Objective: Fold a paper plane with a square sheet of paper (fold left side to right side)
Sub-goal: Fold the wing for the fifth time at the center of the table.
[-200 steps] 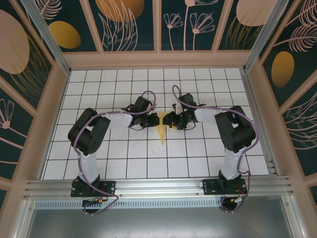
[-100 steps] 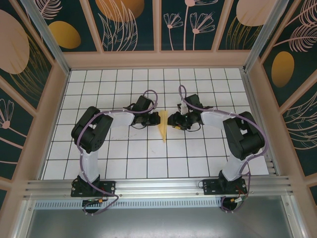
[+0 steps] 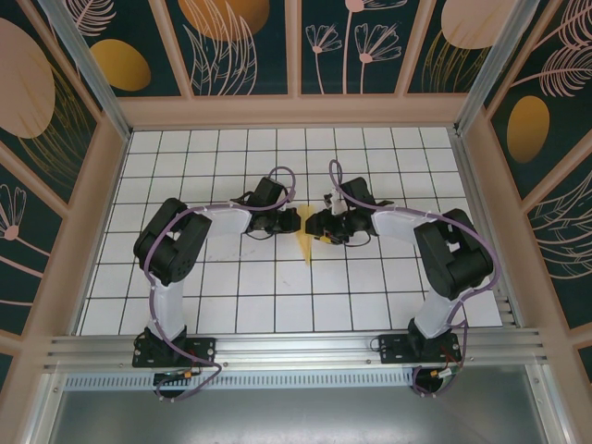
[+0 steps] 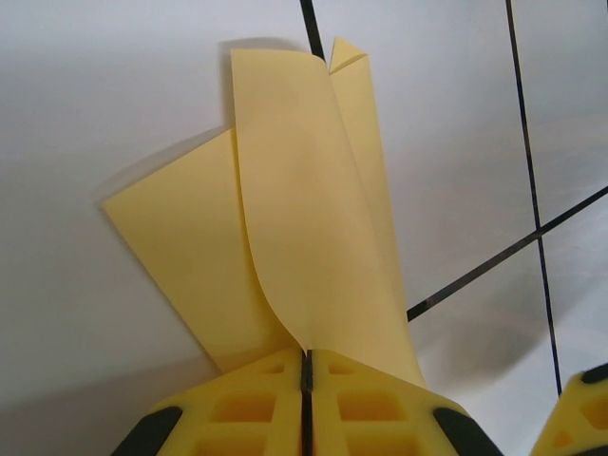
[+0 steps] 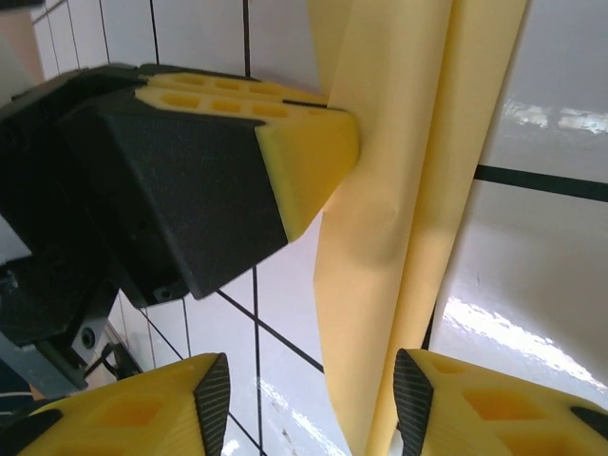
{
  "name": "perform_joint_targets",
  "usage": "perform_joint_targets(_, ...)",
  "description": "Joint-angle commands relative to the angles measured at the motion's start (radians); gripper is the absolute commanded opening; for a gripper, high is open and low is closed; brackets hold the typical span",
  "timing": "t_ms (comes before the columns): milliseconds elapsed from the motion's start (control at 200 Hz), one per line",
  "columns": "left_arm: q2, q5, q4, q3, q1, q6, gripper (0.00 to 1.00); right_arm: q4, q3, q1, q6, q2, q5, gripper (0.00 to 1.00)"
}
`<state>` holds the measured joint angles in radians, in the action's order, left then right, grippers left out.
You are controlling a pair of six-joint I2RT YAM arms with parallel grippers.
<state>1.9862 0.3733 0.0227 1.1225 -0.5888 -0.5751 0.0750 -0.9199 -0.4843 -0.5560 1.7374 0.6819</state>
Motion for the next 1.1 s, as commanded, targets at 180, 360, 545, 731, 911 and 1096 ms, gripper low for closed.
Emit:
perform_joint_targets(180, 0.003, 0.041, -0.003, 0.043, 0.007, 0.054, 0.11, -0.062, -0.001, 0.007, -0.01, 0.057, 0.03, 0.53)
perform_joint_targets(360, 0.028, 0.035, -0.018, 0.066, 0.008, 0.067, 0.11, -0.051, 0.0, 0.006, -0.004, 0.066, 0.018, 0.5)
perform_joint_targets(545, 0.062, 0.039, -0.021, 0.088, 0.008, 0.076, 0.11, -0.03, 0.004, 0.006, 0.008, 0.062, 0.012, 0.45)
perform_joint_targets(731, 0.098, 0.044, -0.021, 0.108, 0.007, 0.079, 0.12, -0.014, 0.011, 0.005, 0.012, 0.033, -0.003, 0.42)
perform_joint_targets(911, 0.121, 0.044, -0.02, 0.112, 0.008, 0.077, 0.12, -0.041, 0.026, 0.002, 0.0, 0.018, 0.047, 0.34)
perform_joint_targets(1096, 0.127, 0.039, -0.02, 0.114, 0.008, 0.076, 0.12, -0.073, 0.048, -0.006, -0.01, 0.02, 0.067, 0.31)
